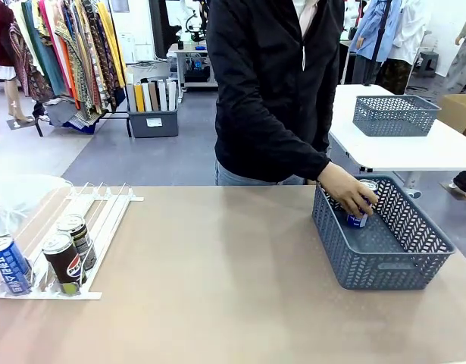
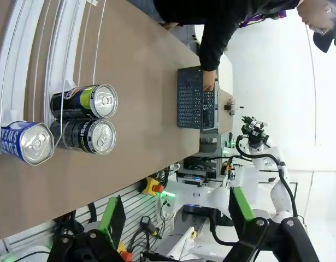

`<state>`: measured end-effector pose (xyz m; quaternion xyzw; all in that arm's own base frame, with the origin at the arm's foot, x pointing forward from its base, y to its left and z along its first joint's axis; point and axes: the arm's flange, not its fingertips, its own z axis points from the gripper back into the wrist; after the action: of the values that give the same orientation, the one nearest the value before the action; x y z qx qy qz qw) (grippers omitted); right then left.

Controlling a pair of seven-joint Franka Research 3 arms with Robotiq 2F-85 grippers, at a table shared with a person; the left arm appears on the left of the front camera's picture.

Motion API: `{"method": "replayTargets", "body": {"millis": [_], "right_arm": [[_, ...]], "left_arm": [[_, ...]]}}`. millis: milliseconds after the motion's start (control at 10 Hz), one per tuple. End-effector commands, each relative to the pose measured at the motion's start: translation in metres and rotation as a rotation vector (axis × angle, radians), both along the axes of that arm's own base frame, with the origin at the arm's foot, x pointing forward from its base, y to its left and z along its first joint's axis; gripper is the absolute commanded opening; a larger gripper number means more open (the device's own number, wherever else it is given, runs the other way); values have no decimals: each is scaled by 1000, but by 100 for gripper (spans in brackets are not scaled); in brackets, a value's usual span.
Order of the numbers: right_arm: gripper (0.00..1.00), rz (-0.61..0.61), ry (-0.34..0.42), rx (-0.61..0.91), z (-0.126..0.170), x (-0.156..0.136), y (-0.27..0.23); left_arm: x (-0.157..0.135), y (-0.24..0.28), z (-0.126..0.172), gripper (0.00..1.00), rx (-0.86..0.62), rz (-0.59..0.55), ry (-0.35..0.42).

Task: Retrieve and store the cans from the dispenser.
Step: Pick up the last remaining can from one row of the Automatic Can Dispenser and place it in the middle of the table.

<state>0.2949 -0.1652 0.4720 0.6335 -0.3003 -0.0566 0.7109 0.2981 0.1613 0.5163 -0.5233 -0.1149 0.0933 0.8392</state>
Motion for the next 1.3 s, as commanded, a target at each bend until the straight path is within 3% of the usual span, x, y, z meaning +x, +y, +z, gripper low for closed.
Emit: {"method": "replayTargets", "body": {"millis": [0,100,200,300,500,600,700,800,1100,1200], "right_arm": [[100,-3,-6,13,4,1,0],[100,-3,-6,13,4,1,0],[100,-3,-6,13,4,1,0],[100,-3,-6,13,4,1,0],[100,-3,-6,13,4,1,0],[100,-3,-6,13,4,1,0],[100,-3,-6,13,4,1,0],[100,-3,-6,13,4,1,0],[100,-3,-6,13,4,1,0],[100,-3,-6,13,4,1,0]], "left_arm": [[3,-11,11,100,179,28,73],[5,-21,24,100,314,-29,80],[12,-36,31,100,538,-1,156],[22,-55,31,100,756,51,197],[32,-87,18,100,1083,14,264],[37,-95,13,100,1142,-17,267],[43,-97,18,100,1101,89,218],[38,-95,26,100,1003,33,195],[42,-102,21,100,1065,31,205],[48,-111,11,100,1071,6,136]]}}
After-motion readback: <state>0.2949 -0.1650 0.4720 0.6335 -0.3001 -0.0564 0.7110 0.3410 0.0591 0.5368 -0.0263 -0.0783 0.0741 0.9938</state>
